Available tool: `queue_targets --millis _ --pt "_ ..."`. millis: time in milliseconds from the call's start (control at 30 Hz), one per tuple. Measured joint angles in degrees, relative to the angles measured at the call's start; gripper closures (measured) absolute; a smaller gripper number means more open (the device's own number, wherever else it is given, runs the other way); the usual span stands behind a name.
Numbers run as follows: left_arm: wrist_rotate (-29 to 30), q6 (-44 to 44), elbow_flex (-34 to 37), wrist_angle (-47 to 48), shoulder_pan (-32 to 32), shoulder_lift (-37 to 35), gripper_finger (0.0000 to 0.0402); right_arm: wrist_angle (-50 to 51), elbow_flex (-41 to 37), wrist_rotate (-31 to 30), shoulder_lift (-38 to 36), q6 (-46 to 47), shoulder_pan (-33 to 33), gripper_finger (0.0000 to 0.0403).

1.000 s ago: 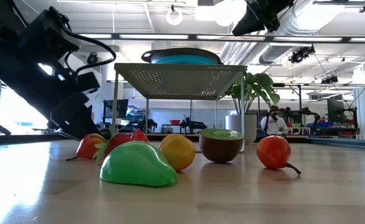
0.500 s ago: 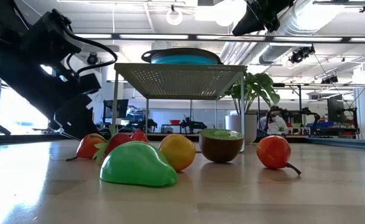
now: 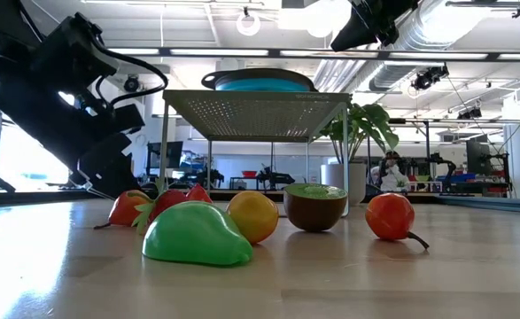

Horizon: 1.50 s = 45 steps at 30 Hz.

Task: Pick & Place Fruit
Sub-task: Put the orange peach in the blue bowl on the shelf

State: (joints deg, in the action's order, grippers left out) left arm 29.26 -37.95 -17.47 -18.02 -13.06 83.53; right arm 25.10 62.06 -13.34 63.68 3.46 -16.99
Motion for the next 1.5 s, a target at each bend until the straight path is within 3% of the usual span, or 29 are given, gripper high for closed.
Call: queue_targets --millis 1233,1500 --pt "-0.16 -2.94 -0.02 0.07 -0.07 -0.04 0.0277 0.00 0.00 0.02 0.00 -0.20 0.00 0.0350" --pt "-1.65 -4.74 0.15 1.14 -0.18 -3.93 0.0277 0.00 0.00 0.02 0.00 -0.20 0.02 0.0350"
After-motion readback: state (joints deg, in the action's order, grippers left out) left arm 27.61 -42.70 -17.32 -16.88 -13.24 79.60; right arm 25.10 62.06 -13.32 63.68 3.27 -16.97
